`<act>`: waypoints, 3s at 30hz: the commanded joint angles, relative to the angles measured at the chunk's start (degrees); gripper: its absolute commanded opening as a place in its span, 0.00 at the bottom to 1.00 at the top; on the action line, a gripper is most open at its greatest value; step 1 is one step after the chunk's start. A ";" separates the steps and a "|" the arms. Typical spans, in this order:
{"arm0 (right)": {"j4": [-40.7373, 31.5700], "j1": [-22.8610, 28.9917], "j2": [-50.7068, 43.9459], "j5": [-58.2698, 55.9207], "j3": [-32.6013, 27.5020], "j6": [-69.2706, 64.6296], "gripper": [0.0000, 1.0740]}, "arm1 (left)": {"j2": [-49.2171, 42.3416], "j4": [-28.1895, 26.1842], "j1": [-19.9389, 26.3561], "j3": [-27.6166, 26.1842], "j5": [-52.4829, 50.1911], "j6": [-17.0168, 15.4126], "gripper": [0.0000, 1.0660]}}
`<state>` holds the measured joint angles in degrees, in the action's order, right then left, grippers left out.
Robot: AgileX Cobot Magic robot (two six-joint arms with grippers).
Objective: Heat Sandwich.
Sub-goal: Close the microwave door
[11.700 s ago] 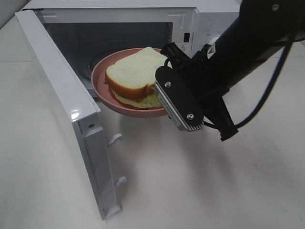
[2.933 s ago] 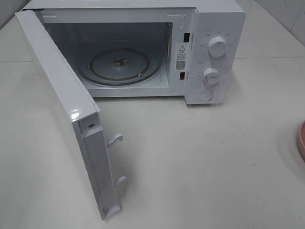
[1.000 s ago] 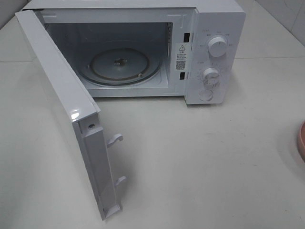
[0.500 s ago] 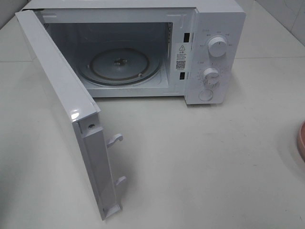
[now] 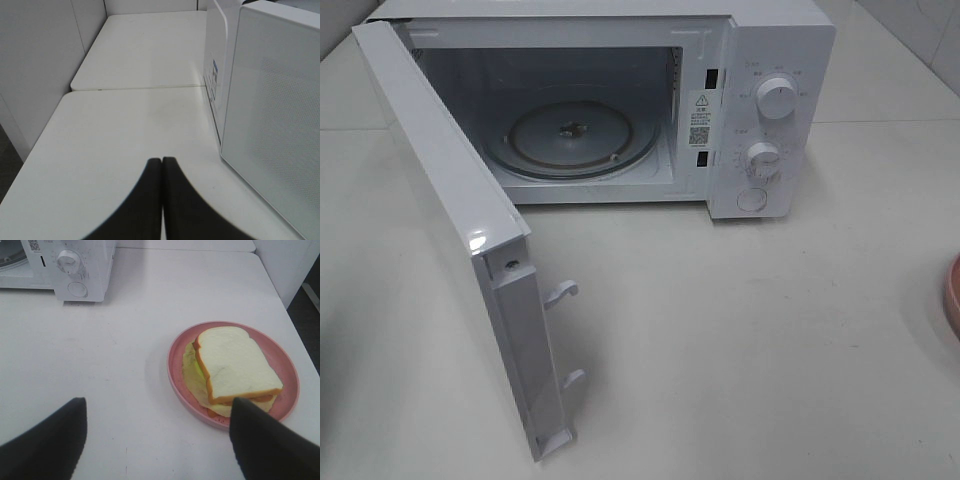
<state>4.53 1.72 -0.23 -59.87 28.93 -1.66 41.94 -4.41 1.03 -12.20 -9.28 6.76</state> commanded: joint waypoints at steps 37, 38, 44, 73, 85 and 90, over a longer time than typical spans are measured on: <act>0.06 -0.46 -1.49 0.34 0.00 0.46 0.71 | 40.62 8.14 -24.69 -0.63 -40.34 -8.54 0.00; 0.06 -0.46 -1.49 0.34 0.00 0.46 0.71 | 41.42 7.96 -25.61 -1.03 -40.57 -8.54 0.00; 0.06 -0.46 -1.49 0.34 0.00 0.46 0.71 | 45.44 5.33 -29.97 -4.47 -40.45 -8.42 0.00; 0.06 -0.46 -1.49 0.34 0.00 0.46 0.71 | 61.08 -14.55 -44.92 -32.66 -33.17 -0.34 0.00; 0.06 -0.46 -1.49 0.34 0.00 0.46 0.71 | 68.07 -16.84 -45.44 -45.55 -28.82 0.86 0.00; 0.06 -0.46 -1.49 0.34 0.00 0.46 0.71 | 70.76 -16.84 -45.44 -50.13 -25.21 0.86 0.00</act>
<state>4.53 1.72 -0.23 -59.87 28.93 -1.66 112.64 -20.74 -43.95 -61.65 -34.95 7.51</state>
